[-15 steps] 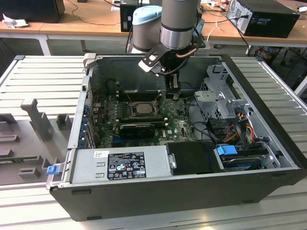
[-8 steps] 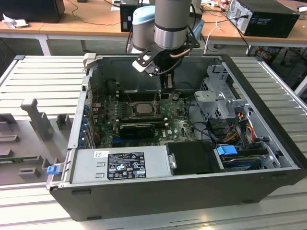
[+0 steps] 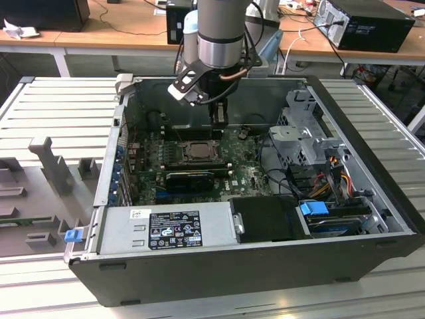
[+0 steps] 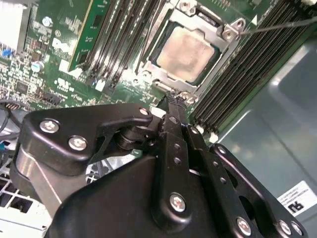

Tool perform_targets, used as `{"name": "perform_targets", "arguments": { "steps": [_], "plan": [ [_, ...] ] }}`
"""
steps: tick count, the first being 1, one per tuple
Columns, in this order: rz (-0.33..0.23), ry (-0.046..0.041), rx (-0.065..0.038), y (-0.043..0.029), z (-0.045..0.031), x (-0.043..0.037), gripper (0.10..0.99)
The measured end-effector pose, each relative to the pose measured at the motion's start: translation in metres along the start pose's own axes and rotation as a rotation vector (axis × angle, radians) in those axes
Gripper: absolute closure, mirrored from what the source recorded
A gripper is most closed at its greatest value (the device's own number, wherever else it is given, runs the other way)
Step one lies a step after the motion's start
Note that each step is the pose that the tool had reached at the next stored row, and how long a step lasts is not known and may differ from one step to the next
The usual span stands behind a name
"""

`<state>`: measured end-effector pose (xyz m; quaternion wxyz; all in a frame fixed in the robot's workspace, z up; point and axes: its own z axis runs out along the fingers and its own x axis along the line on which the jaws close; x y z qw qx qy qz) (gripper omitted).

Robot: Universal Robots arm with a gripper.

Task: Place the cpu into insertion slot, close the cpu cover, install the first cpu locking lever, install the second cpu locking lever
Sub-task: 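Close the cpu cover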

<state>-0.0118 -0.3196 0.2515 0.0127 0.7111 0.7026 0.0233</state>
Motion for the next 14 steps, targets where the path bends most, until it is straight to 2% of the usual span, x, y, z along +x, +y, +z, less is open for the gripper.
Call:
{"name": "perform_targets", "arguments": {
  "steps": [1, 4, 9, 12, 14],
  "plan": [
    [-0.005, 0.0001, 0.0, -0.0042, 0.0093, -0.0002, 0.98],
    [-0.008, 0.0004, 0.0, -0.0072, 0.0162, -0.0003, 0.98],
    [-0.008, 0.0004, 0.003, -0.0244, 0.0185, -0.0004, 0.98],
    [-0.008, 0.0003, 0.004, -0.0323, 0.0185, -0.0005, 0.98],
    [-0.008, 0.0003, 0.004, -0.0344, 0.0183, -0.0005, 0.98]
  ]
}}
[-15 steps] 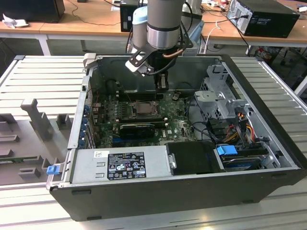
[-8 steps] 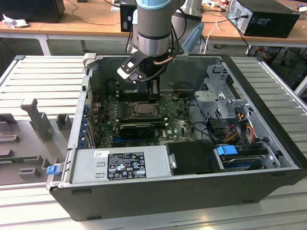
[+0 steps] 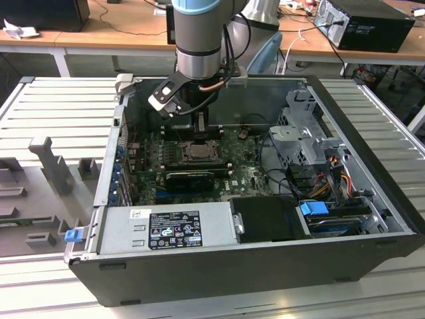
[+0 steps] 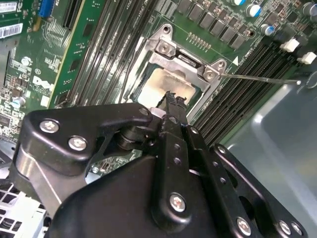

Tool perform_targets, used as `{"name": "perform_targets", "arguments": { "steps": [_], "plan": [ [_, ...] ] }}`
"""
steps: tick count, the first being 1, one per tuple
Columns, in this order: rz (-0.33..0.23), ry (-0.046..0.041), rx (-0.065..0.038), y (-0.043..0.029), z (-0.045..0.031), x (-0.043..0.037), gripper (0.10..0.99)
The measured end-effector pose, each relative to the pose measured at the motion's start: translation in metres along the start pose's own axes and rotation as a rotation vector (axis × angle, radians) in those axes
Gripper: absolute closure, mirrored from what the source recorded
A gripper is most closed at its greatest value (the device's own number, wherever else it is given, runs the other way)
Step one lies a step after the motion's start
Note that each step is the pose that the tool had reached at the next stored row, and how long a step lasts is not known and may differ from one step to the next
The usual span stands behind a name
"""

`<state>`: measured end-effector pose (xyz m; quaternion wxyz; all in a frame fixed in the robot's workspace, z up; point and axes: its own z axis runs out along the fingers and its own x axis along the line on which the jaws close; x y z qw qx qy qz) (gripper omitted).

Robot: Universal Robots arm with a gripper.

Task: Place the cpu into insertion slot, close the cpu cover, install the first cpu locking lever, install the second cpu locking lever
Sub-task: 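Close the cpu cover, then install the first cpu locking lever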

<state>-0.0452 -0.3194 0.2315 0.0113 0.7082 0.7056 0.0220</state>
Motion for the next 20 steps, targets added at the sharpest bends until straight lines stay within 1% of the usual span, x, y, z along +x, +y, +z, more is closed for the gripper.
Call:
{"name": "perform_targets", "arguments": {
  "steps": [3, 8, 9, 16, 20],
  "plan": [
    [0.0, 0.0, 0.0, -0.0016, -0.0001, 0.0, 0.98],
    [0.0, -0.0001, 0.0, -0.0017, -0.0006, -0.0001, 0.98],
    [0.0, -0.0001, 0.0, -0.0016, -0.0025, 0.0, 0.98],
    [0.0, 0.0, 0.0, -0.0015, -0.0055, 0.0, 0.98],
    [0.0, 0.0, 0.0, -0.0013, -0.0089, 0.0001, 0.98]
  ]
}}
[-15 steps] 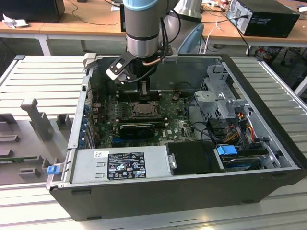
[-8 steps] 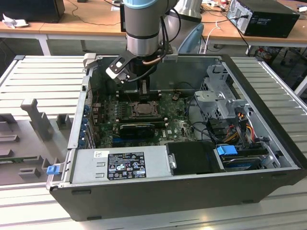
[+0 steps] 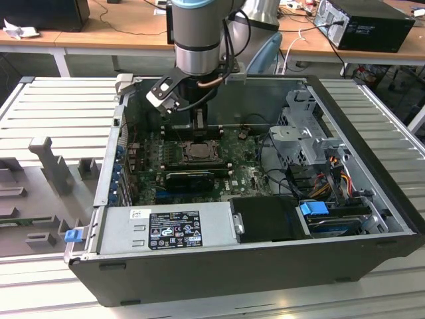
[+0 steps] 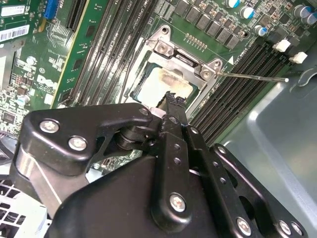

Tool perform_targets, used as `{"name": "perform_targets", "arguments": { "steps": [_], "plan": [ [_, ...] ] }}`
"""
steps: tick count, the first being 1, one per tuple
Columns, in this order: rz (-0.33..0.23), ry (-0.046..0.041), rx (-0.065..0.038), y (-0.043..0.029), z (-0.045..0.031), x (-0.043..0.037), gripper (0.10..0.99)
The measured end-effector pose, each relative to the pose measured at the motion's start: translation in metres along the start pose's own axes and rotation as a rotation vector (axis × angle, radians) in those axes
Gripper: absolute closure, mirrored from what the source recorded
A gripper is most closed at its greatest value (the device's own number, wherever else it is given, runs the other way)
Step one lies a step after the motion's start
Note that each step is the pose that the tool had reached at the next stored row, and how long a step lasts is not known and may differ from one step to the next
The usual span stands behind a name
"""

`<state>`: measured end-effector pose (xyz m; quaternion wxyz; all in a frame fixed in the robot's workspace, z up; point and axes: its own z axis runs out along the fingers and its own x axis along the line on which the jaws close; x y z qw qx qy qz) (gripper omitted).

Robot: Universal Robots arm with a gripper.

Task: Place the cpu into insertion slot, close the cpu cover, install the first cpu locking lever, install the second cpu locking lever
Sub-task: 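Install the first cpu locking lever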

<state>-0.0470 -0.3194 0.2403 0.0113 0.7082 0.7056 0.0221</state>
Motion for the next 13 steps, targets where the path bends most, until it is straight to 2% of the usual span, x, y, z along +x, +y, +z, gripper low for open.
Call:
{"name": "perform_targets", "arguments": {
  "steps": [13],
  "plan": [
    [0.0, 0.0, 0.0, 0.0005, -0.0082, 0.0001, 0.98]
  ]
}}
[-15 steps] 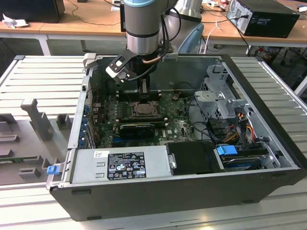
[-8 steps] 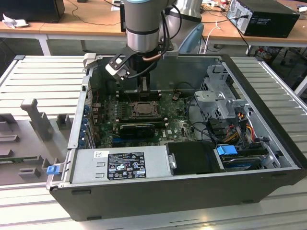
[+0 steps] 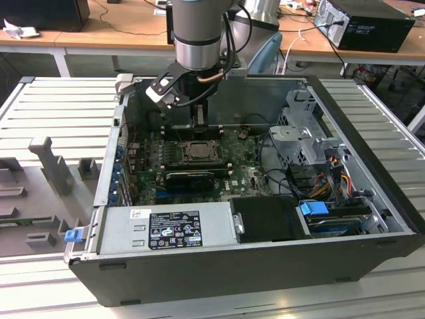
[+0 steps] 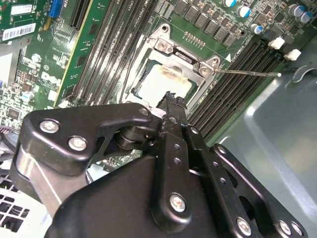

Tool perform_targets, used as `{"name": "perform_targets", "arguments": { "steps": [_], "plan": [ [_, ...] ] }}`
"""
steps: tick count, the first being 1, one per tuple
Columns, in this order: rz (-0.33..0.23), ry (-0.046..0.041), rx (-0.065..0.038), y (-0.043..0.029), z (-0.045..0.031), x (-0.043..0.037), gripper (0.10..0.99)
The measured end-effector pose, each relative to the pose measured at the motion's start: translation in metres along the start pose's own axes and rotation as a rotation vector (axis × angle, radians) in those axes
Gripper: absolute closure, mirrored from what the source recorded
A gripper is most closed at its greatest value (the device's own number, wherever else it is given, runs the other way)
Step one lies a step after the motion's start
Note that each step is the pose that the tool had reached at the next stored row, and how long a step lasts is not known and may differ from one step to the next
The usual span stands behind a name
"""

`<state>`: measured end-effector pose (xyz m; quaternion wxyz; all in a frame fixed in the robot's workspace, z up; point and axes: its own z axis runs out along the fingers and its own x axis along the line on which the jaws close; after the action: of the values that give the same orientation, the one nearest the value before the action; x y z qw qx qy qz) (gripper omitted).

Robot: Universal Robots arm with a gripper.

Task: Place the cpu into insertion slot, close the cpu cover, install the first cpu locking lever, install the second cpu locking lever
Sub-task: 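Install the first cpu locking lever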

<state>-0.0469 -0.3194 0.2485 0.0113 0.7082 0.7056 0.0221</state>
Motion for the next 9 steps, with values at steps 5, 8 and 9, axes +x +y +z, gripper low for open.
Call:
{"name": "perform_targets", "arguments": {
  "steps": [5, 8, 9],
  "plan": [
    [0.0, -0.0018, 0.0, 0.0002, -0.0006, 0.0, 0.98],
    [0.0, -0.0019, 0.0, 0.0002, -0.003, 0.0001, 0.98],
    [0.0, -0.0018, 0.0, 0.0003, -0.0033, 0.0001, 0.98]
  ]
}}
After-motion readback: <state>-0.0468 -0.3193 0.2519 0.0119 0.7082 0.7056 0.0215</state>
